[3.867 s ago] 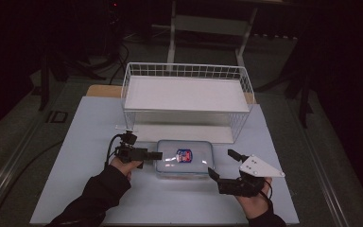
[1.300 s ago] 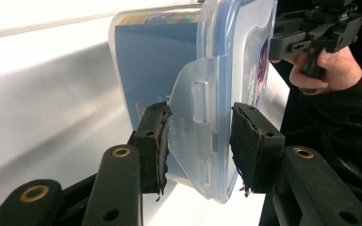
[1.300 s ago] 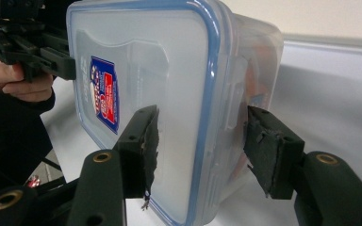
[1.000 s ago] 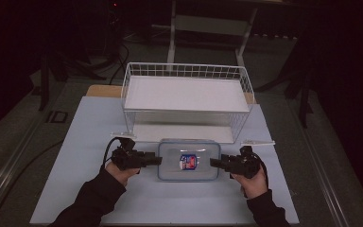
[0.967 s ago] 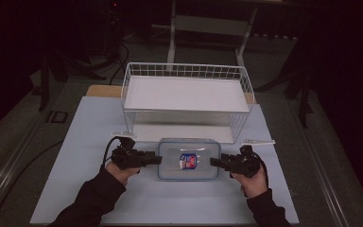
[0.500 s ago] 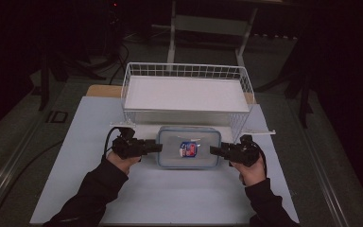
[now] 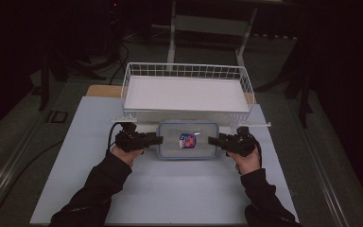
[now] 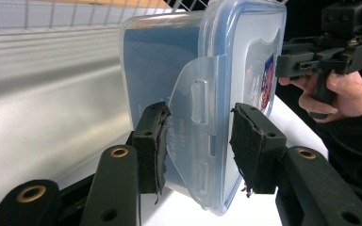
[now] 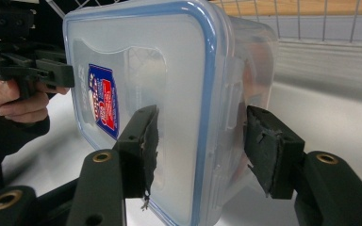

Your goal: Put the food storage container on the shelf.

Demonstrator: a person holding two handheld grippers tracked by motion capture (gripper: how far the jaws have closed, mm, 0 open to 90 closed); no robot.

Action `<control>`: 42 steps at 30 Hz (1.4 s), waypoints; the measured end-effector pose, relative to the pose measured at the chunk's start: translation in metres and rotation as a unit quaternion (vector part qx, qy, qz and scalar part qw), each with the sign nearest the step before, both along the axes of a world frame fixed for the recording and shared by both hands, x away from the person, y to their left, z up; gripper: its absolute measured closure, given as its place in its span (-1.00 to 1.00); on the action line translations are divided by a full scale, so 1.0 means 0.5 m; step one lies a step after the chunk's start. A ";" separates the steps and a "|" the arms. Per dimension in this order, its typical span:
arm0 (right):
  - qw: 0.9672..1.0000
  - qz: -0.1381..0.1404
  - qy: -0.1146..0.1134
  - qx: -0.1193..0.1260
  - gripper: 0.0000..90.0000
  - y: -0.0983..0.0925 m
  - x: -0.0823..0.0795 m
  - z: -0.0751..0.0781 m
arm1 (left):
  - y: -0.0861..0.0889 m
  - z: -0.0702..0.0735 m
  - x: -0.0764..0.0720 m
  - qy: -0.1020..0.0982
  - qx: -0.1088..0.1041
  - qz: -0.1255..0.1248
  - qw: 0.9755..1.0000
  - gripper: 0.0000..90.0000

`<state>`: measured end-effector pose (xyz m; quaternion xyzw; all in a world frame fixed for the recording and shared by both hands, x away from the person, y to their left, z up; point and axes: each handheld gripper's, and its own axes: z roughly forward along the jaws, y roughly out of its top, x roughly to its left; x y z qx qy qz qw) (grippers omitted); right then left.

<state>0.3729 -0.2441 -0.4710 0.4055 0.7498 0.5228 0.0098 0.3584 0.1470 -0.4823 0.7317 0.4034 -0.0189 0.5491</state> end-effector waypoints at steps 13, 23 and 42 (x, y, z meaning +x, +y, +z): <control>1.000 -0.007 -0.022 -0.002 0.02 -0.005 0.039 -0.033 | -0.019 -0.036 0.029 -0.030 0.001 0.034 0.999 0.22; 0.999 -0.015 -0.046 -0.011 0.00 -0.004 0.057 -0.041 | -0.027 -0.051 0.041 -0.052 -0.007 0.049 0.997 0.21; 0.997 -0.070 -0.020 -0.012 -0.20 0.018 0.052 -0.041 | -0.054 -0.055 0.045 -0.060 -0.009 0.093 0.994 0.05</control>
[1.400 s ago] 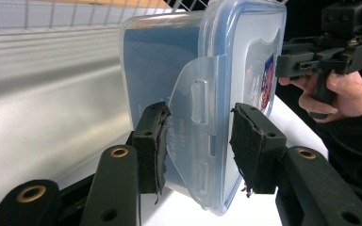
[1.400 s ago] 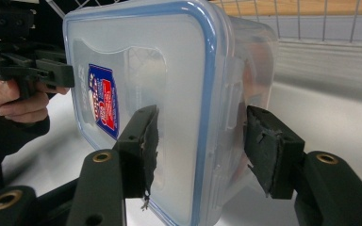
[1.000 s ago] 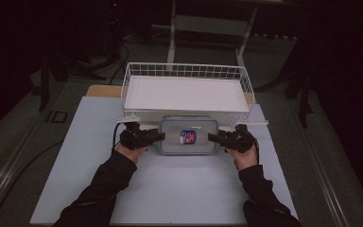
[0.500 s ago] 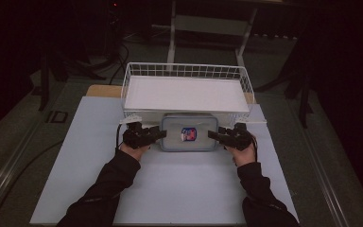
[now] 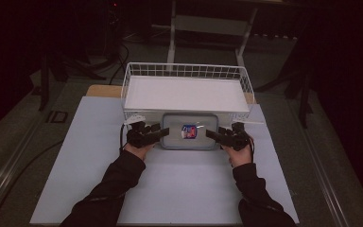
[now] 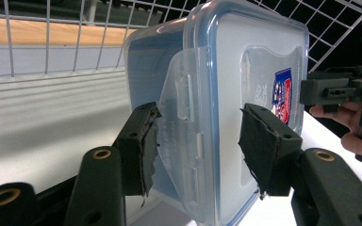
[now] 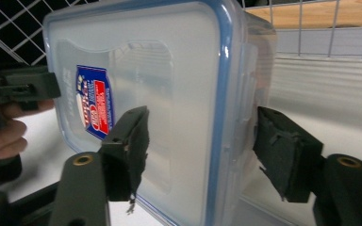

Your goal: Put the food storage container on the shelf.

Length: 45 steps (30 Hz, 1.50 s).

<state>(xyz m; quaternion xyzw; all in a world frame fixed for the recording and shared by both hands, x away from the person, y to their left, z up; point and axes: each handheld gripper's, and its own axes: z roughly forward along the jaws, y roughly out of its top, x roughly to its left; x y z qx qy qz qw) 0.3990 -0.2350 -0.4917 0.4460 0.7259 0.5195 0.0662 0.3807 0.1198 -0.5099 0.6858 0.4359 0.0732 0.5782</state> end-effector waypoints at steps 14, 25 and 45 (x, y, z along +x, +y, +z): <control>0.998 -0.046 0.046 -0.007 -0.25 0.027 0.010 -0.019 | -0.002 -0.017 0.015 0.035 -0.028 0.032 0.998 -0.18; 0.998 -0.050 0.037 -0.003 -0.27 0.032 0.000 -0.007 | -0.018 -0.017 0.008 0.011 0.016 0.053 0.998 -0.44; 0.999 0.001 -0.015 -0.031 0.04 0.074 -0.104 0.017 | 0.033 0.047 -0.155 -0.018 0.028 -0.039 0.999 -0.98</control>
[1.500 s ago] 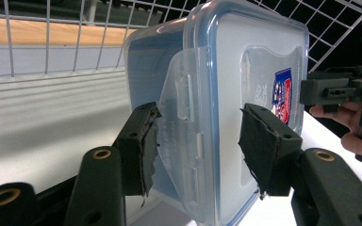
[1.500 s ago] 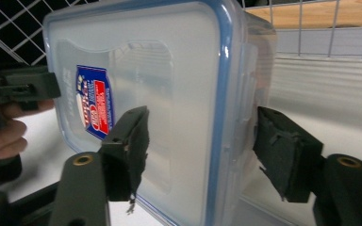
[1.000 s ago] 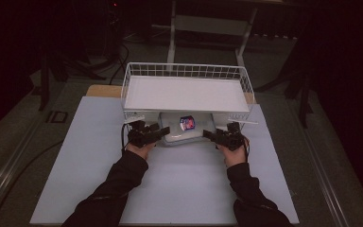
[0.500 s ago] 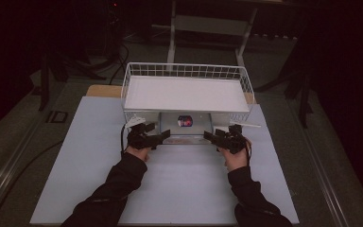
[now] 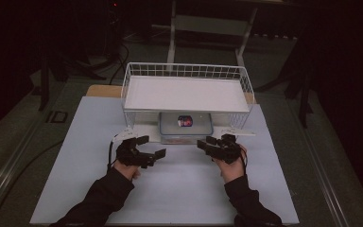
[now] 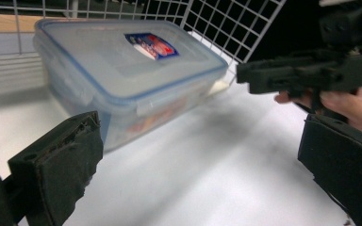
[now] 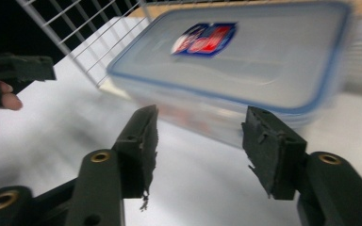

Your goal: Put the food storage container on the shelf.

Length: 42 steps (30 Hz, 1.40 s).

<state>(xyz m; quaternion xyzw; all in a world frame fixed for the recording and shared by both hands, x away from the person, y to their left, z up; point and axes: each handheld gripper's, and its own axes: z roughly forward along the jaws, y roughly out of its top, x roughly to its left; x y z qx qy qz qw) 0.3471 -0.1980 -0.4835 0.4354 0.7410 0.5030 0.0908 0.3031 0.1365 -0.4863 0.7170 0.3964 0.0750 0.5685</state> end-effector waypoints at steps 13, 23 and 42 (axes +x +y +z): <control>0.997 0.041 -0.012 -0.057 1.00 0.086 0.003 -0.039 | 0.053 -0.043 -0.046 -0.006 0.005 0.013 1.000 -0.98; 0.997 0.035 -0.002 -0.063 1.00 0.129 0.046 -0.057 | 0.042 -0.037 -0.058 -0.036 0.015 -0.003 0.999 -0.98; 0.998 0.005 0.006 -0.060 0.94 0.148 0.115 -0.061 | 0.038 -0.044 -0.062 -0.038 0.017 -0.017 0.999 -0.98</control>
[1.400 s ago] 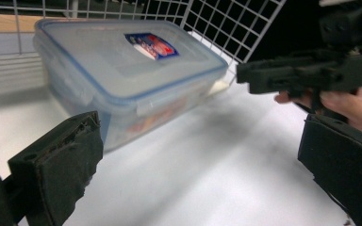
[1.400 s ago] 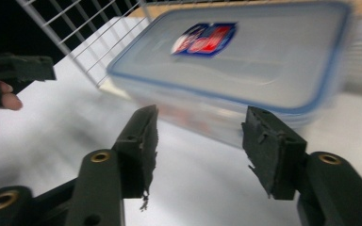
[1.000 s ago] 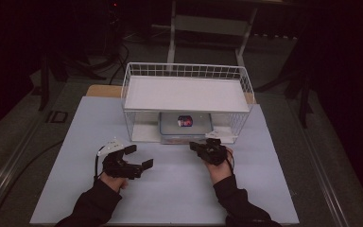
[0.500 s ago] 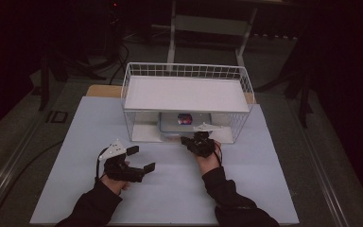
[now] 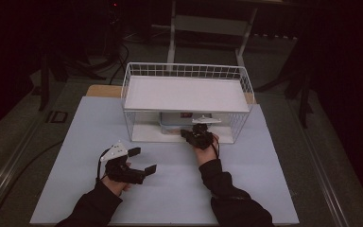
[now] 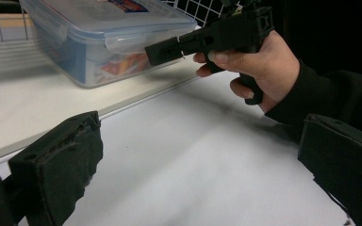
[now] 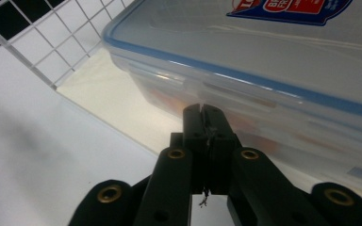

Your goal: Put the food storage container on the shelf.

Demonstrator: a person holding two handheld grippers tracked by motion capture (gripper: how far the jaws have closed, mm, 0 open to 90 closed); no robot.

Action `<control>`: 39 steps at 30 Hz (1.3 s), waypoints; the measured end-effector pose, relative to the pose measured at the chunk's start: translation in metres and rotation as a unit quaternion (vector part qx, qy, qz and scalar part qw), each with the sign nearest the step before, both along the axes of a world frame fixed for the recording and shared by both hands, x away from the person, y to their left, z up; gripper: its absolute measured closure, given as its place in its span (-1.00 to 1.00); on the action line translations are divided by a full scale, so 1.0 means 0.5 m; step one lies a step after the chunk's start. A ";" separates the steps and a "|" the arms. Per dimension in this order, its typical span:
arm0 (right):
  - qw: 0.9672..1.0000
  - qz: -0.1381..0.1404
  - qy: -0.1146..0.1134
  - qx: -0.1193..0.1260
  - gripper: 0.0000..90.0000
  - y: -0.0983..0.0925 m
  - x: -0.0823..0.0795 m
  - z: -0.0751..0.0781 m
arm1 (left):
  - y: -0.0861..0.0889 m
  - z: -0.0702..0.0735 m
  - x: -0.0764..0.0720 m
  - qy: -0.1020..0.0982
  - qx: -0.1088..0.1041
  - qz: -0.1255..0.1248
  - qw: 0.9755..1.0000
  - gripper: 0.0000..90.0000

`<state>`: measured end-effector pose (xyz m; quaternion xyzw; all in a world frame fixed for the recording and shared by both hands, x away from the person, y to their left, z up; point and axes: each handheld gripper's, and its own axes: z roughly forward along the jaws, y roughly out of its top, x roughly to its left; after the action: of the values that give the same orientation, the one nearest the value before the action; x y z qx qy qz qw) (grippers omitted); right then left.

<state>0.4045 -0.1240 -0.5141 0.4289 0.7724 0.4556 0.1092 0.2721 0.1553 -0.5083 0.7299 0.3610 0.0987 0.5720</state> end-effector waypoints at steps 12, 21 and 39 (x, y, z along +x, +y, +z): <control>0.999 0.016 -0.018 0.024 -0.13 -0.037 -0.080 0.013 | -0.010 0.025 -0.014 -0.021 0.013 -0.020 0.999 -0.98; 0.993 0.074 -0.064 0.072 -0.68 -0.087 -0.156 0.038 | -0.005 0.020 -0.018 -0.025 0.012 -0.051 0.998 -0.98; 0.993 0.076 -0.089 0.028 -0.67 -0.176 -0.240 0.049 | 0.030 0.021 -0.041 -0.026 0.013 -0.058 0.998 -0.98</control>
<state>0.2843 -0.2120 -0.4898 0.3294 0.7770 0.5202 0.1309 0.2516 0.1703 -0.4979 0.7540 0.3013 0.0890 0.5769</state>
